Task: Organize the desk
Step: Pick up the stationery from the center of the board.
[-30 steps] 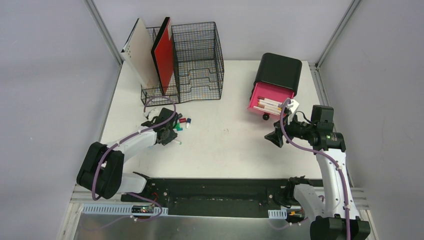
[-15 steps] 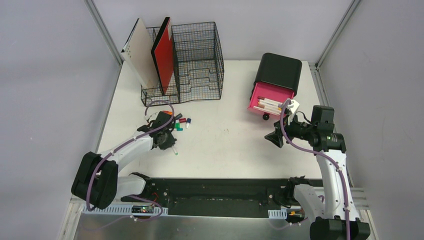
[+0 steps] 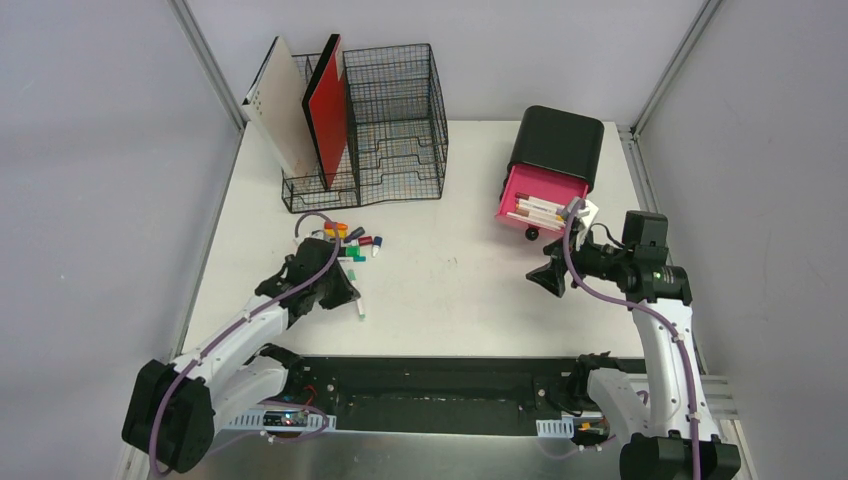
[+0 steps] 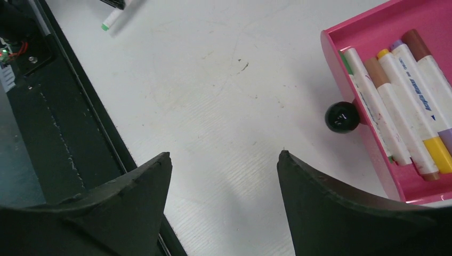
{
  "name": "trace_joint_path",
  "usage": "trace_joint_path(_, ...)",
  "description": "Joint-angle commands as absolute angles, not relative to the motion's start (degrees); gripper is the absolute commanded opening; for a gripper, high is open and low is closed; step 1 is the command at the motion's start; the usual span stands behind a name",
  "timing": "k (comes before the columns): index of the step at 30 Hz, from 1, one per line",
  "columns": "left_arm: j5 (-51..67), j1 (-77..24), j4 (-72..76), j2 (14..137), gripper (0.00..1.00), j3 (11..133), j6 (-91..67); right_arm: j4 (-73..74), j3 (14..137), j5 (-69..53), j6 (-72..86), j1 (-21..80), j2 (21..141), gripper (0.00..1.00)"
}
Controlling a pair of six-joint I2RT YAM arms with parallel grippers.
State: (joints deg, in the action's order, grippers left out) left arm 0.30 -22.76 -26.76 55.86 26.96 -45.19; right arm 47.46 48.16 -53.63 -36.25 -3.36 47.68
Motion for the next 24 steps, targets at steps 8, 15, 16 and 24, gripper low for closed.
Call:
trace_joint_path(8,20.42,-22.98,4.4,44.87,0.0,17.11,-44.16,46.84,47.33,-66.66,-35.13,-3.69,49.6,0.77)
trace_joint_path(15,15.76,-34.6,18.45,47.12,0.0,17.2,-43.71,44.52,45.76,-71.36,-32.66,-3.69,51.45,0.77)
trace_joint_path(16,12.88,-38.29,19.75,47.34,0.0,17.72,-42.62,44.04,45.52,-71.89,-32.13,-3.69,51.73,0.77)
trace_joint_path(24,2.45,-52.13,30.57,53.82,0.0,22.68,-35.75,40.27,44.18,-76.25,-27.63,-3.69,51.83,0.78)
